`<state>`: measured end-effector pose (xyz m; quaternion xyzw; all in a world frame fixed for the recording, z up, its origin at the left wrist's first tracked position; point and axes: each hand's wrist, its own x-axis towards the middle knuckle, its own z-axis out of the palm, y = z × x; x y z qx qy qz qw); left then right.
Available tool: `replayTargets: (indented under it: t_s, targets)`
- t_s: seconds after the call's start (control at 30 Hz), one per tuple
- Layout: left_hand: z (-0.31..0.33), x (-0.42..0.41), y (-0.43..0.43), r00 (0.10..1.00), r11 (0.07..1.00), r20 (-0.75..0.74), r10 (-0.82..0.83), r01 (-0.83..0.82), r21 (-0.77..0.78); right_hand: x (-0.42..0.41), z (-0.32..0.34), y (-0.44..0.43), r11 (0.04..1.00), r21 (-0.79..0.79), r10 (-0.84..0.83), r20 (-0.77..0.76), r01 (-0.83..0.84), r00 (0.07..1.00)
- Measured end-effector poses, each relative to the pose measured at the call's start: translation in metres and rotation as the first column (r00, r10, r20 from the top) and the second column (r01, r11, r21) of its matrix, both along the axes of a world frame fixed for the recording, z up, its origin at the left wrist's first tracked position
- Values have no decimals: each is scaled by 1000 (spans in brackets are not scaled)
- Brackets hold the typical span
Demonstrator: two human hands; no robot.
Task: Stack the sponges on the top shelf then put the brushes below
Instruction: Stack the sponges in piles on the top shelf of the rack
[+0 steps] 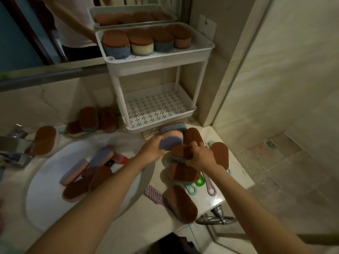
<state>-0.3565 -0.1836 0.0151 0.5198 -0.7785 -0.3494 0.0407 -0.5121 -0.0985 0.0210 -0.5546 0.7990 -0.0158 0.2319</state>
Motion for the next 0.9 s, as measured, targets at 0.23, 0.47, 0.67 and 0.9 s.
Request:
replayTargets:
  t_s: [0.23,0.47,0.67,0.9]
  targets:
    - [-14,-20,-31,978,991,163,-128,131,-7,-13,4,-2,988,-157,20,65,-9,998]
    - [-23,-31,-28,989,987,138,53,-31,-161,-33,12,-4,976,-216,-28,52,39,998]
    - [27,-10,-7,959,927,-182,219,-263,-266,-40,38,-14,900,-429,-45,84,77,995]
    - [122,13,-2,924,681,-375,78,-324,-656,-25,103,-50,705,-708,16,68,37,998]
